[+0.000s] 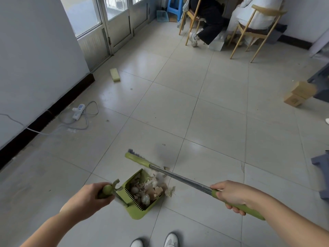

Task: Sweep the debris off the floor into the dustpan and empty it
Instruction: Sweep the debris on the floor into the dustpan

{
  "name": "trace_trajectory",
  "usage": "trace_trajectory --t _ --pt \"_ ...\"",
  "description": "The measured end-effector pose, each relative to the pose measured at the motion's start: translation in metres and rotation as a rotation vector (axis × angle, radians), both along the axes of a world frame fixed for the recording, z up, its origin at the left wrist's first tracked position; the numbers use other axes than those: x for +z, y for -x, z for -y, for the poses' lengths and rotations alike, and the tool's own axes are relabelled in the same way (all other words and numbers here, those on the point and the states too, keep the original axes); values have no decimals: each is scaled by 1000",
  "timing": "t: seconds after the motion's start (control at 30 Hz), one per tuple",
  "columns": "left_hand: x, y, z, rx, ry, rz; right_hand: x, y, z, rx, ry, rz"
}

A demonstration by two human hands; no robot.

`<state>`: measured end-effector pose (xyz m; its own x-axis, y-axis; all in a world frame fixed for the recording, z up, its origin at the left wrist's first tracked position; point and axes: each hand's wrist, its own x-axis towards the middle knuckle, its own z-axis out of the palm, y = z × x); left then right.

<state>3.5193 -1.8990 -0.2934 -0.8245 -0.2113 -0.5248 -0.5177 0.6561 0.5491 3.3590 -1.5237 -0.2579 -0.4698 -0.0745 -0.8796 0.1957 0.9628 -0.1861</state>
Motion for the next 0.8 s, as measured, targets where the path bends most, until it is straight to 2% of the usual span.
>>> trace_trajectory --t 0.2,0.37,0.53,0.8 --pt "1 -3 -1 -57 38 17 -24 -6 -4 -150 -36 -70" --pt "3 2 -5 -74 44 20 -52 -13 7 -183 -143 -80" --pt "1 4 -3 -61 34 21 -65 -38 22 -81 -181 1" --pt "-6 6 -10 -40 20 -4 -59 -63 24 -40 -82 96"
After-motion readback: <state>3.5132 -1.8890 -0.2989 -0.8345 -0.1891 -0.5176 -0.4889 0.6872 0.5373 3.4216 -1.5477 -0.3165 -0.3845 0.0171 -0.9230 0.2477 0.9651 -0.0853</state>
